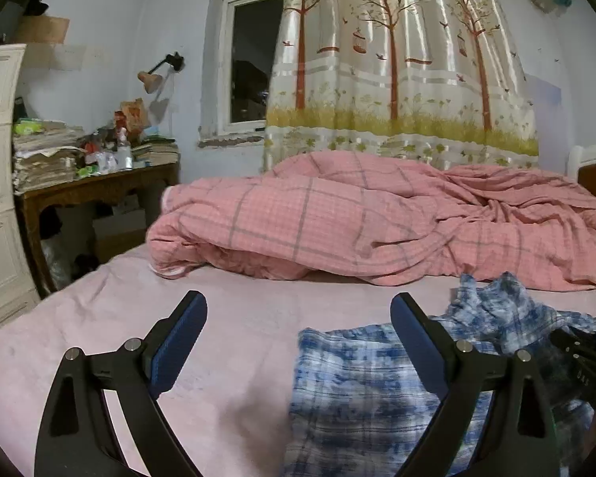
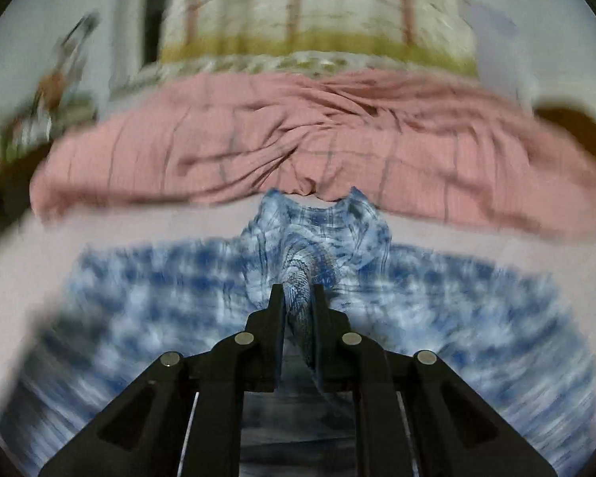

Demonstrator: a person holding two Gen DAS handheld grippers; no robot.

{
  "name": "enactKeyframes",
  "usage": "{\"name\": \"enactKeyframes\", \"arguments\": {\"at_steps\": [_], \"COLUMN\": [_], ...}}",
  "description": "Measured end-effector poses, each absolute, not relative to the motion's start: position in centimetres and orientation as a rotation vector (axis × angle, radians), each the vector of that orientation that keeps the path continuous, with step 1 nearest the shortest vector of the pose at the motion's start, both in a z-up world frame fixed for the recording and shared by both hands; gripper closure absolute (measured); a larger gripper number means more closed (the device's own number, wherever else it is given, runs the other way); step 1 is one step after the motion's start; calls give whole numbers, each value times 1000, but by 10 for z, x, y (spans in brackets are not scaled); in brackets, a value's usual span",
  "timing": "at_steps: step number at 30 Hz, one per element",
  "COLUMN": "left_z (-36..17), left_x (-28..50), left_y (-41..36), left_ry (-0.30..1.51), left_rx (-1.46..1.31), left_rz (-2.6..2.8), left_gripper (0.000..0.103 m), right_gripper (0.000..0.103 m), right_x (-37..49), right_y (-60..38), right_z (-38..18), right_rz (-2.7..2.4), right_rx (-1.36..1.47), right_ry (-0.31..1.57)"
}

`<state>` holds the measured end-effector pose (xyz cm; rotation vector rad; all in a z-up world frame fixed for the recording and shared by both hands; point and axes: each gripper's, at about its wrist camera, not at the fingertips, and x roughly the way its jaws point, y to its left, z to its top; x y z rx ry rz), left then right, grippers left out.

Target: Fold large clothes

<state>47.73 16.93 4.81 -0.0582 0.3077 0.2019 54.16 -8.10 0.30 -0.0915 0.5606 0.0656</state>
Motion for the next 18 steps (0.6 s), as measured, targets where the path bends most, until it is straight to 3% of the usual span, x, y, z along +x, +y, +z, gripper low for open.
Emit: {"name": "enactKeyframes", "arguments": {"at_steps": [1,2,3,4,5,10,18], "left_z": [49,48,48,48,48,42,-3], "left_x": [478,477,477,478,478,486,514], "left_y": [168,166,163,159,155,133,64], "left_ry": [309,309,309,313,321,407,712], "left_rx": [-63,-67,-68,-68,-72,-121,-130], "left_rz": [177,153,130,109,77,-66,-315], "left_gripper": [10,10,10,9,8,5,8], "right_gripper": [87,70,52,13,8,8,8], "right_x": [538,534,531,525,517,491,464], "right_y": [-84,-89,-94,-100,-108,-141,-225], "right_z": [5,8,11,15,22,48,75], "right_rz": [81,101,117,128,123,-4,-136], "right_rx": [-62,-25,8,36,49,-7,-3], "right_ry": [556,555,549,529,485,391,477]}}
